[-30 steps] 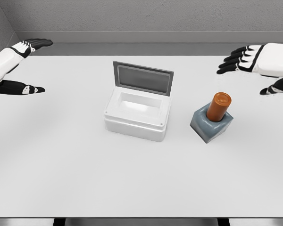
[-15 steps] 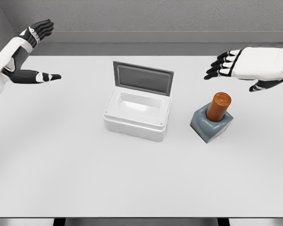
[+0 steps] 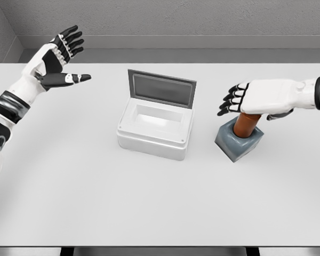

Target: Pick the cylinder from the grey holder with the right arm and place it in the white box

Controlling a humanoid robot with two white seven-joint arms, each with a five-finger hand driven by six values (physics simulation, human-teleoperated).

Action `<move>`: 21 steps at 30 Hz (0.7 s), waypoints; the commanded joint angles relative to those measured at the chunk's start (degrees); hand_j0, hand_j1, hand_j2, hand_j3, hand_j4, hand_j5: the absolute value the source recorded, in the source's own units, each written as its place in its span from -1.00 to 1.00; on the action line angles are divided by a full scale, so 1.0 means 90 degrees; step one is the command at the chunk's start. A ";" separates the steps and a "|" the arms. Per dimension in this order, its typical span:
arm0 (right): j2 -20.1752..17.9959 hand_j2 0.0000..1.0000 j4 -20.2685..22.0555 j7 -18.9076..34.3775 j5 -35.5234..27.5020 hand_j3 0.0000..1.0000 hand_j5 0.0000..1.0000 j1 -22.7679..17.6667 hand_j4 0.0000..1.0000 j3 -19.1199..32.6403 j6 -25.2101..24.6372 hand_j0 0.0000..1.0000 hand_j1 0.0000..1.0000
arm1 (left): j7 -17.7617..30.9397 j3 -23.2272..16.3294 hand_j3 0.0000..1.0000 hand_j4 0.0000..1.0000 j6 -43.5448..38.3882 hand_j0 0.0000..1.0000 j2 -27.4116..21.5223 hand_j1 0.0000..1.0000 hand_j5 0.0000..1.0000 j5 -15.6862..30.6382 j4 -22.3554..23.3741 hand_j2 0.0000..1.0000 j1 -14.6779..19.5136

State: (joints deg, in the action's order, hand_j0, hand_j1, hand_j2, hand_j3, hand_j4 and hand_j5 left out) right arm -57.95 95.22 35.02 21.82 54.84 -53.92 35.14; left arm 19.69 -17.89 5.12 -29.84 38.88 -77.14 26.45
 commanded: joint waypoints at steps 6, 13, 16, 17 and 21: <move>0.0111 0.87 -0.0024 -0.0002 0.0125 0.87 0.87 0.0000 0.87 -0.0102 -0.0015 0.87 0.87 | 0.0000 -0.0365 1.00 1.00 -0.0198 1.00 0.0279 1.00 1.00 0.0016 0.0632 1.00 0.0400; 0.0091 0.74 -0.0024 -0.0002 0.0223 0.74 0.74 -0.0010 0.74 -0.0151 -0.0015 0.74 0.74 | 0.0000 -0.0404 1.00 1.00 -0.0510 1.00 0.0425 1.00 1.00 0.0035 0.0788 1.00 0.0537; 0.0062 0.59 -0.0014 -0.0002 0.0223 0.59 0.59 -0.0010 0.59 -0.0142 -0.0015 0.59 0.59 | 0.0009 -0.0453 1.00 1.00 -0.0510 1.00 0.0464 1.00 1.00 -0.0004 0.0964 1.00 0.0557; 0.0052 0.58 -0.0004 -0.0002 0.0223 0.58 0.58 -0.0010 0.58 -0.0151 -0.0015 0.58 0.58 | 0.0009 -0.0463 1.00 1.00 -0.0510 1.00 0.0464 1.00 1.00 -0.0014 0.0964 1.00 0.0567; 0.0013 0.58 -0.0004 -0.0002 0.0223 0.58 0.58 -0.0010 0.58 -0.0161 -0.0015 0.58 0.58 | 0.0000 -0.0443 1.00 1.00 -0.0501 1.00 0.0454 1.00 1.00 -0.0014 0.0964 1.00 0.0567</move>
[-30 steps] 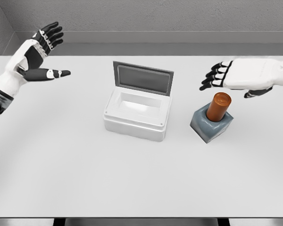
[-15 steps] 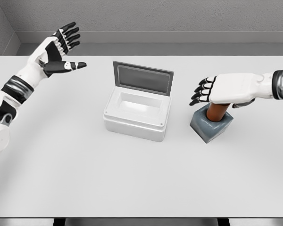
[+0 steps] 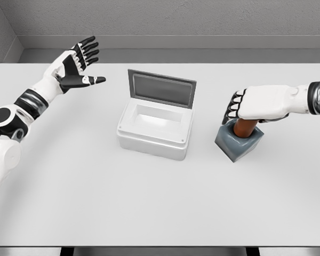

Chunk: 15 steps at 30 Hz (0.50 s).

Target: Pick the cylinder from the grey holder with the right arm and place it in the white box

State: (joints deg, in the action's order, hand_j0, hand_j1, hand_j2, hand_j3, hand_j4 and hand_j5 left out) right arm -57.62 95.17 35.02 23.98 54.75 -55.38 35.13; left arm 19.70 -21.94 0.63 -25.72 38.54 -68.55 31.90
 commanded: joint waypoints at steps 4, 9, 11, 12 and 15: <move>-0.0024 0.50 0.0012 -0.0002 0.0001 0.50 0.50 0.0000 0.50 -0.0058 -0.0014 0.50 0.50 | 0.0008 0.0006 1.00 1.00 0.0008 1.00 -0.0013 1.00 1.00 0.0024 0.0000 1.00 0.0020; -0.0073 0.28 0.0021 -0.0002 0.0118 0.28 0.28 0.0000 0.28 -0.0106 -0.0014 0.28 0.28 | 0.0008 -0.0004 1.00 1.00 0.0027 1.00 -0.0033 1.00 1.00 0.0005 0.0010 1.00 0.0059; -0.0082 0.20 0.0012 -0.0002 0.0128 0.20 0.20 0.0000 0.20 -0.0106 -0.0014 0.20 0.20 | 0.0008 -0.0004 1.00 1.00 0.0018 1.00 -0.0013 1.00 1.00 0.0005 0.0010 1.00 0.0059; -0.0082 0.11 0.0012 -0.0002 0.0118 0.11 0.11 0.0000 0.11 -0.0106 -0.0014 0.11 0.11 | 0.0008 -0.0014 1.00 1.00 0.0008 1.00 -0.0013 1.00 1.00 0.0005 0.0020 1.00 0.0049; -0.0082 -0.02 0.0021 -0.0002 0.0118 -0.02 -0.02 0.0010 -0.02 -0.0106 -0.0014 -0.02 -0.02 | 0.0008 -0.0014 1.00 1.00 -0.0002 1.00 -0.0004 1.00 1.00 0.0005 0.0068 1.00 0.0049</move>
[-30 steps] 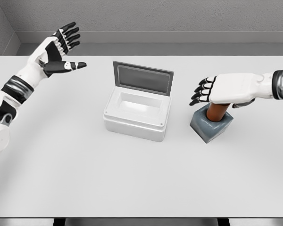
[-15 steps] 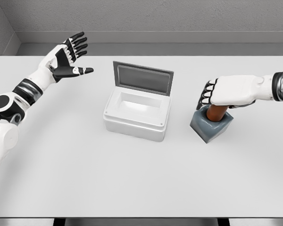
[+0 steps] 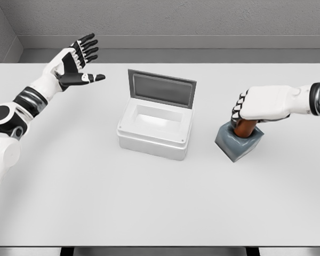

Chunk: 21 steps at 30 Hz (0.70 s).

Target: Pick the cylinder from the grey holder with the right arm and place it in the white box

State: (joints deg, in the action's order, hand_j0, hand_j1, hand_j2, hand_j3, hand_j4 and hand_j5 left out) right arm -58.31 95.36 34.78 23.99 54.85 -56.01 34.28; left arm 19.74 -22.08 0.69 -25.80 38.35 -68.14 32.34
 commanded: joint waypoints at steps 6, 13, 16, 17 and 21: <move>-0.0006 -0.09 0.0000 0.0024 0.0118 -0.09 -0.09 0.0000 -0.09 -0.0017 0.0081 -0.09 -0.09 | 0.0004 -0.0007 1.00 1.00 -0.0008 1.00 -0.0004 1.00 1.00 0.0026 0.0032 1.00 0.0010; -0.0181 -0.08 0.0195 0.0024 0.0059 -0.08 -0.08 0.0137 -0.08 0.0042 0.0081 -0.08 -0.08 | 0.0004 -0.0007 1.00 1.00 0.0002 1.00 -0.0004 1.00 1.00 0.0026 0.0032 1.00 0.0010; -0.0191 -0.08 0.0273 0.0024 0.0049 -0.08 -0.08 0.0185 -0.08 0.0051 0.0081 -0.08 -0.08 | 0.0004 -0.0007 1.00 1.00 -0.0008 1.00 -0.0004 1.00 1.00 0.0026 0.0032 1.00 0.0000; -0.0191 -0.08 0.0332 0.0024 0.0049 -0.08 -0.08 0.0244 -0.08 0.0061 0.0081 -0.08 -0.08 | 0.0004 0.0002 1.00 1.00 -0.0008 1.00 -0.0004 1.00 1.00 0.0026 0.0032 1.00 0.0000; -0.0191 -0.08 0.0342 0.0024 0.0049 -0.08 -0.08 0.0322 -0.08 0.0051 0.0081 -0.08 -0.08 | 0.0004 0.0002 1.00 1.00 -0.0008 1.00 -0.0004 1.00 1.00 0.0026 0.0032 1.00 0.0000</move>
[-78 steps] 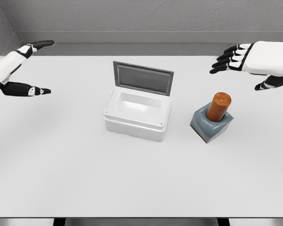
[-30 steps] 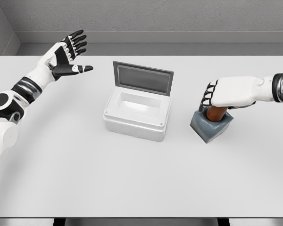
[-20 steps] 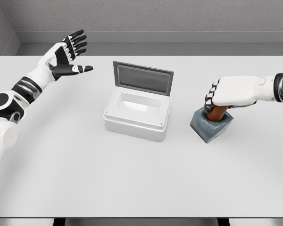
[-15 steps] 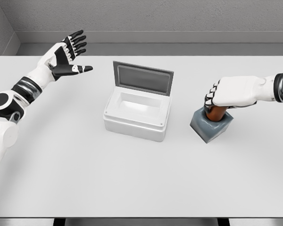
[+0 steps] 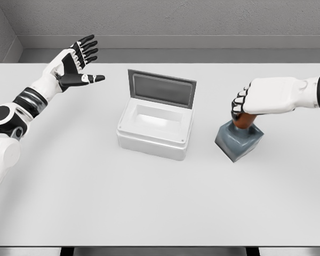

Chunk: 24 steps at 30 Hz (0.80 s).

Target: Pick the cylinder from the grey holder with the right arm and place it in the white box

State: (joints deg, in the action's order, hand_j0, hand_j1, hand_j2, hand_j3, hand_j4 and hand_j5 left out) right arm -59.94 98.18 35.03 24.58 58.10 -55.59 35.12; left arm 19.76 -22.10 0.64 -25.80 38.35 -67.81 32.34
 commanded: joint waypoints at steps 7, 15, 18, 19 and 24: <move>0.0146 -0.08 0.0058 -0.0003 -0.0017 -0.08 -0.08 0.0087 -0.08 0.0005 -0.0013 -0.08 -0.08 | -0.0008 0.0005 1.00 1.00 0.0006 1.00 -0.0004 1.00 1.00 0.0026 0.0005 1.00 0.0000; 0.0566 -0.08 0.0058 -0.0003 0.0023 -0.08 -0.08 0.0215 -0.08 -0.0005 -0.0013 -0.08 -0.08 | 0.0002 0.0005 1.00 1.00 -0.0003 1.00 -0.0004 1.00 1.00 0.0036 -0.0005 1.00 0.0000; 0.0732 -0.08 0.0058 -0.0003 0.0032 -0.08 -0.08 0.0254 -0.08 -0.0005 -0.0013 -0.08 -0.08 | 0.0002 0.0005 1.00 1.00 0.0007 1.00 0.0005 1.00 1.00 0.0036 -0.0005 1.00 0.0000; 0.0800 -0.08 0.0058 -0.0003 0.0032 -0.08 -0.08 0.0283 -0.08 -0.0015 -0.0013 -0.08 -0.08 | -0.0008 0.0005 1.00 1.00 0.0007 1.00 0.0005 1.00 1.00 0.0026 -0.0005 1.00 0.0000; 0.1025 -0.08 0.0058 -0.0003 0.0052 -0.08 -0.08 0.0361 -0.08 -0.0015 -0.0013 -0.08 -0.08 | 0.0002 0.0005 1.00 1.00 0.0007 1.00 -0.0004 1.00 1.00 0.0036 -0.0005 1.00 0.0010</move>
State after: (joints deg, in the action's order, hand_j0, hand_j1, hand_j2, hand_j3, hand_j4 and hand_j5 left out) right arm -51.47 98.67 35.01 25.19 61.35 -55.78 35.13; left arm 19.74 -22.08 0.70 -25.78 38.43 -67.81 32.43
